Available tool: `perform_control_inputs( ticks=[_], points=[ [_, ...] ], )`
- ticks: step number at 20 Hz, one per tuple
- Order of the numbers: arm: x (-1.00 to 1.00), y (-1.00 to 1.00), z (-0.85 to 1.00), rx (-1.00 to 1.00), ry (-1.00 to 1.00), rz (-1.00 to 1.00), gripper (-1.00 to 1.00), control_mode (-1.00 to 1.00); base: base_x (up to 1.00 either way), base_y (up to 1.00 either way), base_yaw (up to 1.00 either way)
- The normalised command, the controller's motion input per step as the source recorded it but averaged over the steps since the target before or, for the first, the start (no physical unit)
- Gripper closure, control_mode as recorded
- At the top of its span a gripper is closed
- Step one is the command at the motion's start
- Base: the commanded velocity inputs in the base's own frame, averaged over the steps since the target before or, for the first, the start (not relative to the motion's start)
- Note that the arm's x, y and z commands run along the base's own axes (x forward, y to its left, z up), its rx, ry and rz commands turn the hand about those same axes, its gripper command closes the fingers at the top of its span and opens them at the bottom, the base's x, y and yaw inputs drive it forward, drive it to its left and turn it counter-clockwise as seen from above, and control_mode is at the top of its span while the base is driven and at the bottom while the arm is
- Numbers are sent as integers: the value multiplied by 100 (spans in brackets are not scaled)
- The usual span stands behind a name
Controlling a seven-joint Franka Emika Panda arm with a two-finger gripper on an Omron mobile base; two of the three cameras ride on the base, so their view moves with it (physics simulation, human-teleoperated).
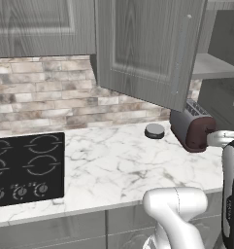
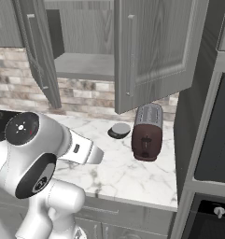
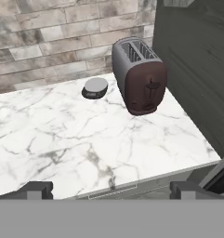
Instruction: Close all open cabinet doors.
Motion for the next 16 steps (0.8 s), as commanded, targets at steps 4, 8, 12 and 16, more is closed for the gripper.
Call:
perform_control_inputs(
  ticks=[4, 8, 12, 16],
  points=[
    [-69, 1, 9, -4, -17, -1, -100, -100, 0, 0, 0],
    [-69, 6, 15, -11, -26, -2, -100, -100, 0, 0, 0],
    [-49, 22, 19, -16, -34, -3, -100, -100, 0, 0, 0],
    [-32, 43, 21, -20, -48, -7, -100, -100, 0, 0, 0]
  ],
)
